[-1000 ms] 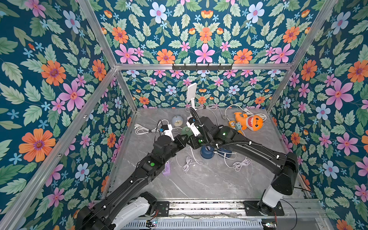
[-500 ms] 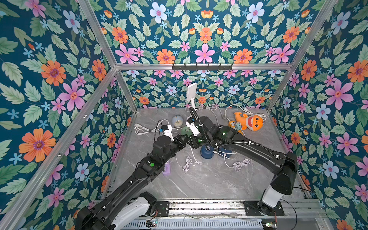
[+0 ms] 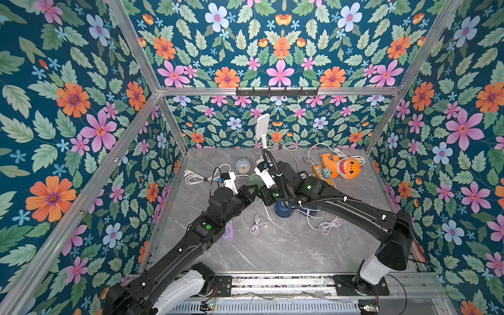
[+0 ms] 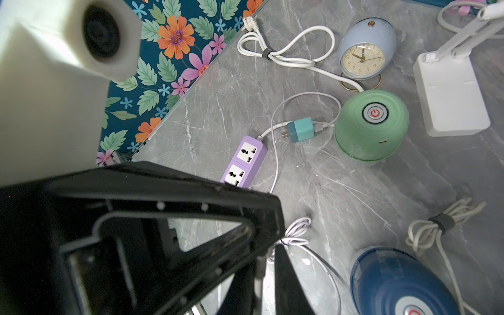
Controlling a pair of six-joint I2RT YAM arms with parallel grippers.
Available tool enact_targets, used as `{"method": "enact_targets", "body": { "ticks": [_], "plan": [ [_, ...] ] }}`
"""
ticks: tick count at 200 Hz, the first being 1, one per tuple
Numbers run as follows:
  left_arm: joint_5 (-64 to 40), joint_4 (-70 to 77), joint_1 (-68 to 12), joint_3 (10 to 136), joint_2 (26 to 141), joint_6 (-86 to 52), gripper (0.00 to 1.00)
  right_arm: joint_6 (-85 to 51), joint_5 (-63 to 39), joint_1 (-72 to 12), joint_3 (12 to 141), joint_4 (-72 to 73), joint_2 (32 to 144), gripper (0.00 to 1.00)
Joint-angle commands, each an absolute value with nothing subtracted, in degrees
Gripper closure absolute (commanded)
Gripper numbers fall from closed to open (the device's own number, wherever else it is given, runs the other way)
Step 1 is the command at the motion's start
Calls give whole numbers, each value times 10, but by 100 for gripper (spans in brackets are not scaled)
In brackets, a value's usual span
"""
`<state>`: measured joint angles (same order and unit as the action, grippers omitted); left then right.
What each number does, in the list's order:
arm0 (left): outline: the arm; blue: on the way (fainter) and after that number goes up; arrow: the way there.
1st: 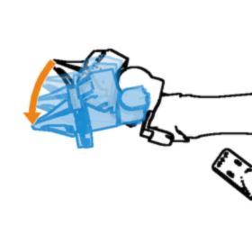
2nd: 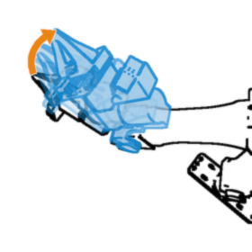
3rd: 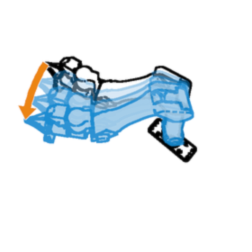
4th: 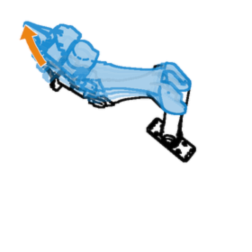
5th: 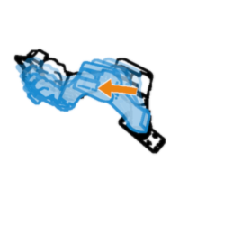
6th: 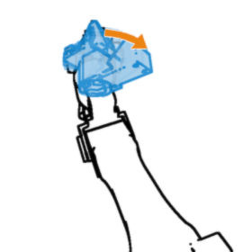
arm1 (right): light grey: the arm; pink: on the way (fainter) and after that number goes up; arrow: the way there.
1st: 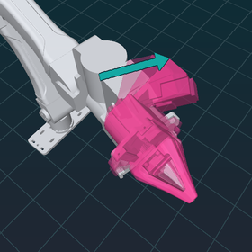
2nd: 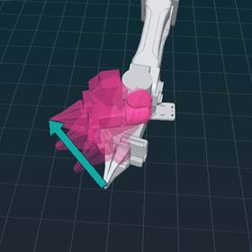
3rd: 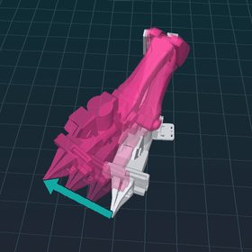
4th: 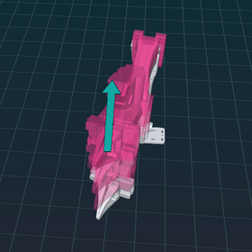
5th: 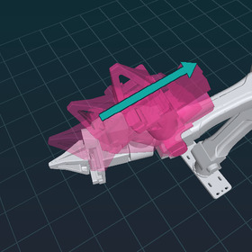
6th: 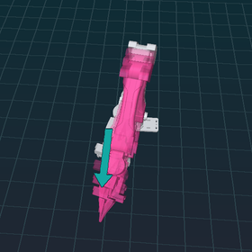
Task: Charge the cordless meat grinders
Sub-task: Pick up the charging cable from the center of the board.
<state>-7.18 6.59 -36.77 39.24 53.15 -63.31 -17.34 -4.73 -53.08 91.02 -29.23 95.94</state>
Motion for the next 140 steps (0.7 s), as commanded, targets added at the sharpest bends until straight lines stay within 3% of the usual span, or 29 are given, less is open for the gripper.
{"method": "enact_targets", "body": {
  "ticks": [1,42,52,69,83,102,140],
  "plan": [
    [-110,74,-369,394,533,-640,100,-149,-28,-530,910,-252,956,87],
    [-117,68,-369,398,538,-637,100,-147,-23,-530,904,-255,937,100],
    [-115,59,-369,403,536,-633,88,-148,-17,-530,900,-256,933,100],
    [-89,24,-368,419,528,-613,52,-148,-5,-530,897,-263,931,100],
    [-55,-23,-367,444,521,-583,34,-148,2,-529,893,-271,929,100],
    [-16,-81,-359,479,516,-540,23,-146,2,-527,884,-278,923,100],
    [13,-137,-325,508,525,-466,16,-146,-5,-515,857,-280,903,100]
  ]
}}
